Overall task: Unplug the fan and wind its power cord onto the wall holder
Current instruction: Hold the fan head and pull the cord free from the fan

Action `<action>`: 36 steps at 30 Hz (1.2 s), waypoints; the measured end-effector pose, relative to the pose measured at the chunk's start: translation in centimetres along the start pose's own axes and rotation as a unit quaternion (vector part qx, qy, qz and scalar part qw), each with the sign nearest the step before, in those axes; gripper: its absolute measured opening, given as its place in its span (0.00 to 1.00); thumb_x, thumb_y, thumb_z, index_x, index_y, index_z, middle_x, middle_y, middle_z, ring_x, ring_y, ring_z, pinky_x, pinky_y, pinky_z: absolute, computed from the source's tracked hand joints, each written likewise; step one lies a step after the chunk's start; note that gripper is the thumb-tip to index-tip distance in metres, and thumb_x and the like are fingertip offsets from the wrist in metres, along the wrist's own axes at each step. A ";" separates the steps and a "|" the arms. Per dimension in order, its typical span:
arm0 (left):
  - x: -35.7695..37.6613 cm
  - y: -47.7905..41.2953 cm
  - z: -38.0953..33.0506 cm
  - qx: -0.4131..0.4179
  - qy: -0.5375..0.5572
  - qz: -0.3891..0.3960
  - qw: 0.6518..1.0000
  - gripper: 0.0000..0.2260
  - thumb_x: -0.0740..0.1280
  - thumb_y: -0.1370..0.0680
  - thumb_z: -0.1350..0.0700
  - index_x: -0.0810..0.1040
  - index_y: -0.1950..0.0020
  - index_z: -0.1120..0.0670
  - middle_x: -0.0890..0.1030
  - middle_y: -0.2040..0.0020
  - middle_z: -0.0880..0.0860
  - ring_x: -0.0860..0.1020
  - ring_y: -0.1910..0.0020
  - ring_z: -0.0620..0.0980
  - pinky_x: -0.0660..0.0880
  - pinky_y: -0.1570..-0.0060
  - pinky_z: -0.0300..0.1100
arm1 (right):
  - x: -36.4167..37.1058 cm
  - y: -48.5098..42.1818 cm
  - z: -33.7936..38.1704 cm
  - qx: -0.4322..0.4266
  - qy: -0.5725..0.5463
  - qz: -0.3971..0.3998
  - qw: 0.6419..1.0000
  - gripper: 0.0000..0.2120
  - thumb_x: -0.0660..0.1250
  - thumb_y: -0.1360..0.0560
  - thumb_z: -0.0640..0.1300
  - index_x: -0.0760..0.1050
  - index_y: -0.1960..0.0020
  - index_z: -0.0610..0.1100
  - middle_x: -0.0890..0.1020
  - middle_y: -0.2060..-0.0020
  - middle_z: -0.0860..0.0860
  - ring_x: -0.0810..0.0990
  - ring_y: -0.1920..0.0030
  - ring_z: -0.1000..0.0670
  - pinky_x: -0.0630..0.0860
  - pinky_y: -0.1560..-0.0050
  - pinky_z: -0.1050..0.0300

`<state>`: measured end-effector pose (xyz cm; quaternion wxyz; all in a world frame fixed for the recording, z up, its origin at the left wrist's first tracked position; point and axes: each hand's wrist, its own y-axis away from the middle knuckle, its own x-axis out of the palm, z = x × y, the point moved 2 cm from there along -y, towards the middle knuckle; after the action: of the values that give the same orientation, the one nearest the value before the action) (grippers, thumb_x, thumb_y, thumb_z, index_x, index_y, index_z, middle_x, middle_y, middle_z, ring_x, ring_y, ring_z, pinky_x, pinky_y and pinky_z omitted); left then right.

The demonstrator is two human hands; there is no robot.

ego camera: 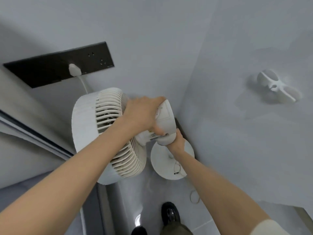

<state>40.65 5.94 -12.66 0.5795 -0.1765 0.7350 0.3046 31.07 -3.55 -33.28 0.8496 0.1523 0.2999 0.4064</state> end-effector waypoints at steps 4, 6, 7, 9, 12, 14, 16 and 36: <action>0.8 -2.3 1.0 -0.012 -0.012 -0.005 1.000 0.44 0.76 0.41 0.37 0.63 0.29 0.44 0.79 0.42 0.50 0.76 0.42 0.56 0.71 0.50 0.48 | 1.6 -3.3 0.0 -0.018 -0.012 0.028 0.999 0.25 0.76 0.32 0.44 0.72 0.38 0.46 0.80 0.52 0.53 0.80 0.51 0.51 0.80 0.45 0.51; 1.3 -3.3 1.1 -0.012 -0.023 -0.002 1.000 0.43 0.76 0.41 0.38 0.64 0.30 0.45 0.79 0.43 0.50 0.77 0.43 0.55 0.71 0.51 0.47 | 2.3 -4.7 -0.4 -0.015 -0.030 0.033 0.999 0.25 0.76 0.33 0.45 0.72 0.39 0.49 0.82 0.50 0.53 0.82 0.49 0.49 0.80 0.45 0.47; 1.7 -3.9 1.2 -0.012 -0.025 -0.001 1.000 0.43 0.76 0.41 0.38 0.65 0.30 0.46 0.80 0.44 0.49 0.77 0.44 0.55 0.71 0.52 0.47 | 2.6 -5.3 -0.7 -0.010 -0.039 0.034 0.999 0.26 0.77 0.34 0.45 0.72 0.40 0.48 0.82 0.51 0.53 0.82 0.48 0.48 0.81 0.46 0.45; 2.3 -4.8 1.2 -0.014 -0.035 0.001 0.999 0.42 0.76 0.42 0.38 0.66 0.32 0.46 0.80 0.45 0.50 0.78 0.45 0.55 0.70 0.56 0.46 | 2.9 -5.9 -1.0 0.001 -0.062 0.030 0.998 0.29 0.80 0.38 0.41 0.72 0.41 0.44 0.80 0.55 0.53 0.81 0.47 0.44 0.80 0.47 0.40; 3.6 -5.6 1.1 -0.015 -0.048 0.006 0.999 0.42 0.76 0.42 0.37 0.66 0.32 0.46 0.80 0.46 0.50 0.78 0.46 0.55 0.68 0.58 0.45 | 3.2 -6.6 -1.7 0.015 -0.079 0.029 0.996 0.30 0.81 0.39 0.37 0.72 0.41 0.38 0.80 0.52 0.46 0.79 0.47 0.43 0.79 0.46 0.39; 4.3 -5.9 0.9 -0.018 -0.053 0.005 0.998 0.42 0.76 0.41 0.38 0.65 0.31 0.46 0.79 0.45 0.50 0.77 0.45 0.55 0.67 0.57 0.45 | 3.3 -7.1 -2.0 0.021 -0.091 0.031 0.995 0.30 0.81 0.39 0.35 0.73 0.41 0.38 0.79 0.52 0.46 0.79 0.48 0.43 0.79 0.46 0.39; 4.6 -6.3 0.9 -0.023 -0.051 -0.001 0.998 0.42 0.76 0.41 0.38 0.64 0.30 0.46 0.79 0.45 0.50 0.77 0.44 0.55 0.68 0.57 0.44 | 3.4 -7.6 -2.2 0.015 -0.099 0.040 0.994 0.30 0.81 0.39 0.33 0.73 0.41 0.37 0.79 0.51 0.47 0.77 0.50 0.46 0.79 0.45 0.40; 4.6 -2.2 -3.3 -0.012 0.031 -0.105 0.994 0.23 0.63 0.23 0.54 0.64 0.28 0.50 0.70 0.33 0.53 0.72 0.38 0.55 0.69 0.43 0.48 | -5.2 -2.4 0.0 -0.008 0.063 0.057 0.996 0.21 0.63 0.23 0.39 0.67 0.30 0.44 0.79 0.38 0.47 0.77 0.43 0.46 0.75 0.49 0.53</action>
<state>38.27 2.60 -17.14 0.5830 -0.2691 0.7265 0.2448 29.95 -9.09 -32.52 0.8057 0.1362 0.3403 0.4653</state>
